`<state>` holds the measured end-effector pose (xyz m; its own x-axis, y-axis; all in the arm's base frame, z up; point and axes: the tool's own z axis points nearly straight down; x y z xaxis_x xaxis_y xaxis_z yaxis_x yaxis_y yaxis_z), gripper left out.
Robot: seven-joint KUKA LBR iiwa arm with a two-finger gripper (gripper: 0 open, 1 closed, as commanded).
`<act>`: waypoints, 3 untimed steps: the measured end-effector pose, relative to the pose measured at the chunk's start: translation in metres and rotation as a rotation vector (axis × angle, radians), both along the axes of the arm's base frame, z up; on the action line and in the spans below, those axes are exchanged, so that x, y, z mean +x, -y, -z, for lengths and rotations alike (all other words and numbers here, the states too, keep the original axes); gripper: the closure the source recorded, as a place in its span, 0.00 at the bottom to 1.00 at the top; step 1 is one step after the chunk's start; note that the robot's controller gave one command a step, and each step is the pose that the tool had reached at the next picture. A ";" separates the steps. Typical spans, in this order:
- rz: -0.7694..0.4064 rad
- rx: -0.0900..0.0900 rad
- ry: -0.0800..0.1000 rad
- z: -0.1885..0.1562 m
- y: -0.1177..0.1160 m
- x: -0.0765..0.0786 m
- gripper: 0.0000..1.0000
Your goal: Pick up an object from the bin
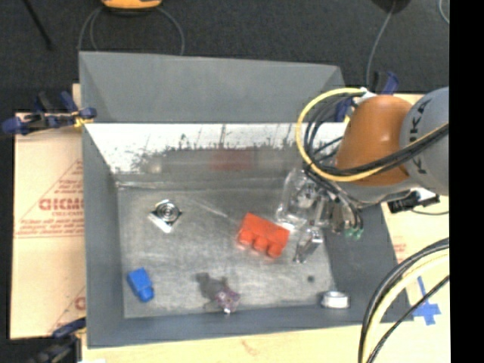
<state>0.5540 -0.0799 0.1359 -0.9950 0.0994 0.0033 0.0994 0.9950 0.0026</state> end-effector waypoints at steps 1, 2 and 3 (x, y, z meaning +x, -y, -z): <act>-0.022 -0.006 0.019 0.022 -0.010 0.001 0.00; -0.056 -0.011 0.031 0.044 -0.021 0.001 0.00; 0.042 -0.014 0.052 0.053 -0.041 -0.004 0.00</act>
Offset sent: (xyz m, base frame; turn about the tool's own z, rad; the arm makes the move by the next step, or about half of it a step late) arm -0.0084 0.0292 -0.0659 -0.0410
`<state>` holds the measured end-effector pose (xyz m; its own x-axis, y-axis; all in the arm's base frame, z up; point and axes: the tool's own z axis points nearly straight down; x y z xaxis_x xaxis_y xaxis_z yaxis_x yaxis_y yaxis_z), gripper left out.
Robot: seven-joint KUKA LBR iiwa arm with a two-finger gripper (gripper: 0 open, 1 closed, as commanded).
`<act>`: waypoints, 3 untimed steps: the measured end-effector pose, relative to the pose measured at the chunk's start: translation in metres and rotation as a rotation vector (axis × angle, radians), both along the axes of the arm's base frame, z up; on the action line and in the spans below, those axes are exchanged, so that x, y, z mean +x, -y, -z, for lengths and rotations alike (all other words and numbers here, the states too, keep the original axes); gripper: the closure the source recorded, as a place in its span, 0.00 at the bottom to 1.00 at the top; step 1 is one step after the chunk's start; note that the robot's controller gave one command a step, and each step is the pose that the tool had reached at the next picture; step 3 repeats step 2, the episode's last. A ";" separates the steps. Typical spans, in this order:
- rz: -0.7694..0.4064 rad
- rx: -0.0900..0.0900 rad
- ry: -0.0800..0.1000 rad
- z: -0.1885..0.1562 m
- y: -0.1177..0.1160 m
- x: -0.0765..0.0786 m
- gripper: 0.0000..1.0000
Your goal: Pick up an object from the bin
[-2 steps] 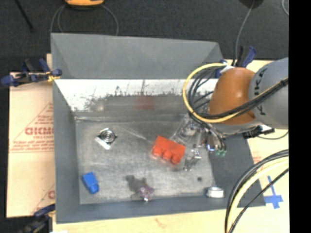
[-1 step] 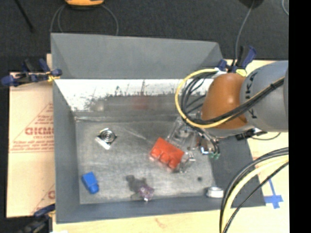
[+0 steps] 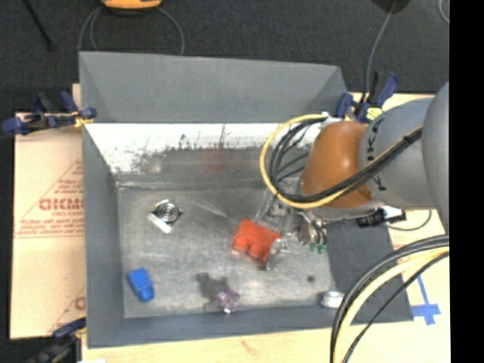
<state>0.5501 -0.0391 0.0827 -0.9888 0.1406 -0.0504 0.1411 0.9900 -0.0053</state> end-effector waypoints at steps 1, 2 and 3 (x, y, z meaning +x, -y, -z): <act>-0.006 0.001 0.002 0.000 -0.001 0.001 1.00; -0.173 0.005 -0.039 -0.125 -0.009 0.000 1.00; -0.173 0.005 -0.039 -0.125 -0.009 0.000 1.00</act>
Offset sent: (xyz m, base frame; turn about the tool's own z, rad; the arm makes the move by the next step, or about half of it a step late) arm 0.0000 0.0000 0.0000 0.0000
